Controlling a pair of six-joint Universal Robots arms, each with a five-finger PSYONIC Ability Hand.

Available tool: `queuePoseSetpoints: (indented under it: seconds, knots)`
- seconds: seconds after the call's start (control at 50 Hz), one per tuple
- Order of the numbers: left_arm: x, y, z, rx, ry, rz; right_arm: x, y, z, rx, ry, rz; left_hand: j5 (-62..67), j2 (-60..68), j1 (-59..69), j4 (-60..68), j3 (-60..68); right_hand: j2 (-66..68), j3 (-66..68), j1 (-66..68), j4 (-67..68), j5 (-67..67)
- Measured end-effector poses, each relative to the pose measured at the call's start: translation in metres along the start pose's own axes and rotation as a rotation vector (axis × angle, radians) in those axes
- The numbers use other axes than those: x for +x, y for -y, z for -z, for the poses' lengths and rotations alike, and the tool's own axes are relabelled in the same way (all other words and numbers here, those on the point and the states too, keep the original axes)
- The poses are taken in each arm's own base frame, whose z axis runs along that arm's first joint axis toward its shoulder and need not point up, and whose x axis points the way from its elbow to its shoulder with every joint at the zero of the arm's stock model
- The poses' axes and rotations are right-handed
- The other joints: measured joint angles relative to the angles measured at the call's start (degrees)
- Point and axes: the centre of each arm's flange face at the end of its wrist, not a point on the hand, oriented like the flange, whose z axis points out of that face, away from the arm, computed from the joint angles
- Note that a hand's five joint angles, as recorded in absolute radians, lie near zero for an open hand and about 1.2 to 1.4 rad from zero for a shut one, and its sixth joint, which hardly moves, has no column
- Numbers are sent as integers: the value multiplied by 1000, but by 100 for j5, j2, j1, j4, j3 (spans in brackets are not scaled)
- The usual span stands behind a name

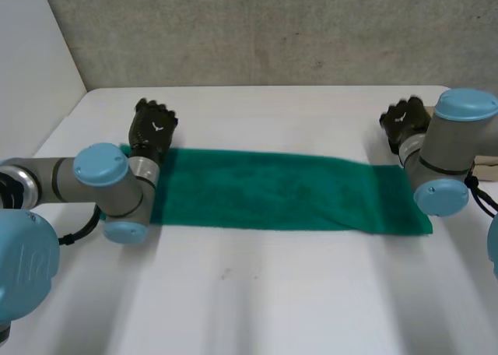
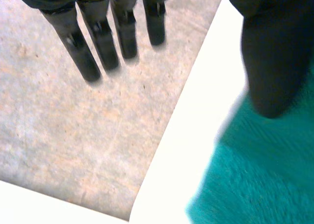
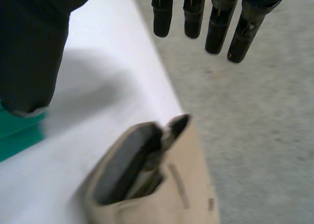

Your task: Fold the laundry.

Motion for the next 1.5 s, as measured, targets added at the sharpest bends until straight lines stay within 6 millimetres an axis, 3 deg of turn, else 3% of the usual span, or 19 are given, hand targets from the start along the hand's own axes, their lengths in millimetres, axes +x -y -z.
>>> queuePoseSetpoints:
  seconds: [0.04,0.06,0.14,0.16,0.22,0.32,0.36,0.4,0.44,0.62,0.82,1.12,1.2,1.26,1.38,1.48,1.5]
  knots:
    - [1,3,2,13,5,1,5,3,0,10,-25,-17,0,0,0,0,0,-161,-192,-65,-183,-194]
    - [0,11,5,38,20,4,16,10,1,29,-69,-54,-857,-1007,-519,-997,-1021,-174,-238,-65,-200,-241]
    - [-6,24,11,78,46,10,37,23,9,60,-120,-118,-872,-1079,-519,-1072,-1093,-174,-238,-65,-200,-241]
    - [-14,35,18,103,65,15,55,35,20,90,-146,-176,-872,-1079,-519,-1072,-1094,-174,-238,-65,-200,-241]
    - [-25,49,28,124,80,22,74,50,40,127,-152,-240,-872,-1079,-519,-1072,-1094,-174,-238,-65,-200,-241]
    - [-49,74,54,140,78,59,84,61,76,146,-80,-295,-872,-1079,-519,-1072,-1094,-174,-238,-65,-200,-241]
    - [-60,82,70,130,58,107,82,56,94,115,-14,-303,-873,-1079,-519,-1072,-1094,-174,-238,-65,-200,-241]
    - [-62,84,74,126,52,124,81,53,99,100,6,-305,-873,-1079,-519,-1072,-1094,-174,-238,-65,-200,-241]
    - [-75,88,95,86,10,234,75,34,119,9,98,-316,-872,-1079,-519,-1072,-1094,-174,-239,-65,-200,-241]
    - [-99,60,119,-131,-94,539,43,-19,149,-152,282,-373,-872,-1079,-519,-1072,-1094,-154,-201,-43,-185,-220]
    - [-102,31,119,-253,-126,625,20,-51,145,-121,283,-429,-873,-1079,-519,-1072,-1094,385,404,363,320,235]
    - [-93,30,123,-265,-148,616,-1,-71,124,-114,306,-436,-872,-1079,-519,-1072,-1094,1998,1956,1692,1843,1651]
    - [-92,30,124,-267,-150,616,-5,-75,121,-122,315,-434,-872,-1079,-519,-1072,-1094,3335,3206,2822,3123,2840]
    - [-92,30,124,-268,-151,616,-7,-77,119,-129,314,-431,-872,-1079,-519,-1072,-1094,5252,5208,4196,5147,4846]
    - [-91,30,125,-267,-152,616,3,-80,116,-138,278,-427,-872,-1079,-519,-1072,-1094,5269,5294,4212,5263,4977]
    - [-92,31,125,-266,-150,616,26,-85,114,-148,211,-417,-871,-1079,-519,-1072,-1094,5269,5294,4320,5263,4978]
    - [-93,31,126,-265,-149,615,39,-88,114,-156,178,-401,-872,-1079,-519,-1072,-1094,5269,5294,4320,5264,5009]
